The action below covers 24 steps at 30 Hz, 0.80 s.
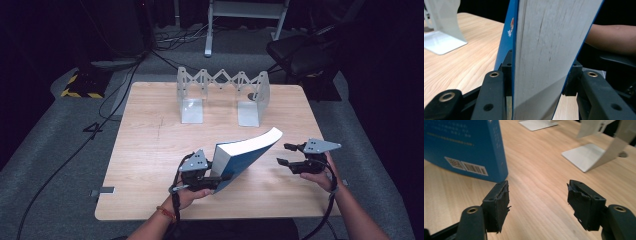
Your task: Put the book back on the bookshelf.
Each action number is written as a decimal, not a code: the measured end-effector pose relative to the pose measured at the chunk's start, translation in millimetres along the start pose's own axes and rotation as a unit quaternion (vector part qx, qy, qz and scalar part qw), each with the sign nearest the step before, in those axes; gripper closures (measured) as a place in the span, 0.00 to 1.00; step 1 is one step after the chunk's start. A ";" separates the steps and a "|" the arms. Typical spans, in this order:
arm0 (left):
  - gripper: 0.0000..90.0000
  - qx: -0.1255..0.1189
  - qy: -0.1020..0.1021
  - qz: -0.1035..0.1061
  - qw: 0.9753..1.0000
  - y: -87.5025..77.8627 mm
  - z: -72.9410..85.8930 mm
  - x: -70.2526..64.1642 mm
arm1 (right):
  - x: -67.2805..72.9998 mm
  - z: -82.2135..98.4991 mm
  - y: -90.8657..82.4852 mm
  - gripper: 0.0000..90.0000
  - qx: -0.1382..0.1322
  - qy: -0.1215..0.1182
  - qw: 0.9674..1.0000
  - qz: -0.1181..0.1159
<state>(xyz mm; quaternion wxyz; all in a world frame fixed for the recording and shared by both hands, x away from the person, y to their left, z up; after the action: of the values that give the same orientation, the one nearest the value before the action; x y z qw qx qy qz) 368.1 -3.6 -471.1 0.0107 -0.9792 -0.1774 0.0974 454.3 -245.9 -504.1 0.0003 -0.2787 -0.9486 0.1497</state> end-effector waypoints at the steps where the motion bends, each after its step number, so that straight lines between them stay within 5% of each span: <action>1: 0.64 0.004 -0.002 -0.005 1.000 -4.3 1.5 2.5 | 3.1 0.6 2.9 0.38 0.005 -0.003 1.000 -0.005; 9: 0.66 0.012 -0.013 -0.007 1.000 -26.6 3.0 15.7 | 21.4 -0.7 21.8 0.38 0.009 -0.007 0.999 -0.042; 18: 0.65 0.035 -0.009 0.057 0.998 -31.0 4.7 4.0 | 39.8 1.2 32.6 0.37 0.010 -0.007 0.996 -0.083; 24: 0.65 0.048 -0.008 0.080 0.996 -40.1 5.6 1.5 | 55.5 -3.1 44.3 0.37 0.008 -0.013 0.993 -0.116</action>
<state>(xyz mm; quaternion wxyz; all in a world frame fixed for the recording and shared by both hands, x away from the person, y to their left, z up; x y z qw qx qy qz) 354.5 34.4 -474.7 0.0484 -0.9878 -0.0938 0.1141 431.2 -180.3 -518.3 0.0076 -0.1645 -0.9733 0.1599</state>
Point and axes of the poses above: each handheld gripper's, and its own axes: y roughly forward along the jaws, z roughly out of its underside, x roughly to its left, the point moved 10 cm from there along y, roughly forward along the jaws, and after that the axes turned 14 degrees about -x, right-handed, at the moved point
